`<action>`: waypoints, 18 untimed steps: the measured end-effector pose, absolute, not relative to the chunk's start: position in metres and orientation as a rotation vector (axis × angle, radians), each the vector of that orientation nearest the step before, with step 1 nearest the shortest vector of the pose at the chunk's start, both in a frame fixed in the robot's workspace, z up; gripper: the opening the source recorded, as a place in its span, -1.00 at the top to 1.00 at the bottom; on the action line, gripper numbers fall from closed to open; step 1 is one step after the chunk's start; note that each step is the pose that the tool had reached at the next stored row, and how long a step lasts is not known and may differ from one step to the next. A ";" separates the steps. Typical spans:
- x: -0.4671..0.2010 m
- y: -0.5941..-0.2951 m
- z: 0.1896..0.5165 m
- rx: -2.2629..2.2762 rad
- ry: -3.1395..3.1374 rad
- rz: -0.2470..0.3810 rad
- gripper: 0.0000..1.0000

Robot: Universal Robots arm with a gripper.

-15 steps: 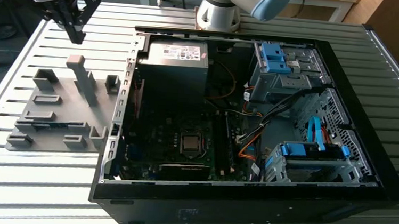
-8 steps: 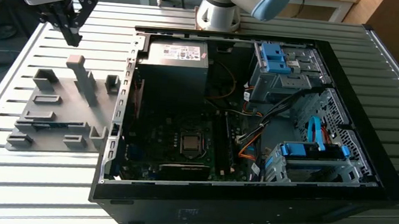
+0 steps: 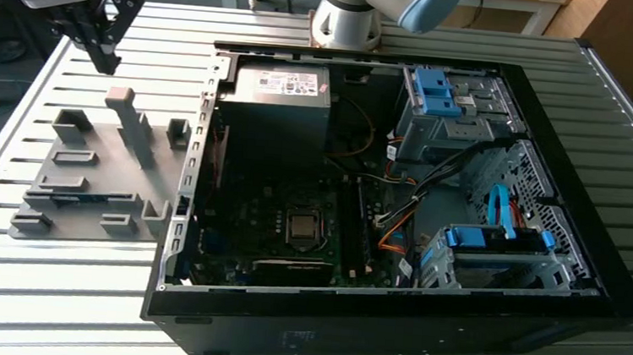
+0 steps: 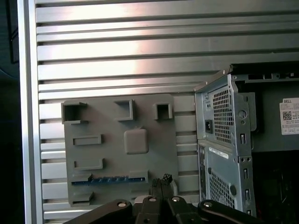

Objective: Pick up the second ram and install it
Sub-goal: 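Reach for the second ram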

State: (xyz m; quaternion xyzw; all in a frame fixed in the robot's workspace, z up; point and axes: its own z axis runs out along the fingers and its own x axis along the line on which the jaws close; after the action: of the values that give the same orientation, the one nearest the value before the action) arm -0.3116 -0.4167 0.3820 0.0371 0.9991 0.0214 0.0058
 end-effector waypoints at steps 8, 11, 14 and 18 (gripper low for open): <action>-0.317 -0.422 0.382 0.084 3.129 0.067 0.79; -0.321 -0.422 0.382 0.084 3.129 0.067 0.79; -0.327 -0.423 0.381 0.084 3.128 0.067 0.79; -0.336 -0.425 0.381 0.084 3.129 0.067 0.79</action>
State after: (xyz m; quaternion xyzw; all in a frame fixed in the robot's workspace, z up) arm -0.3359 -0.4255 0.3815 0.0268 0.9994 0.0215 0.0056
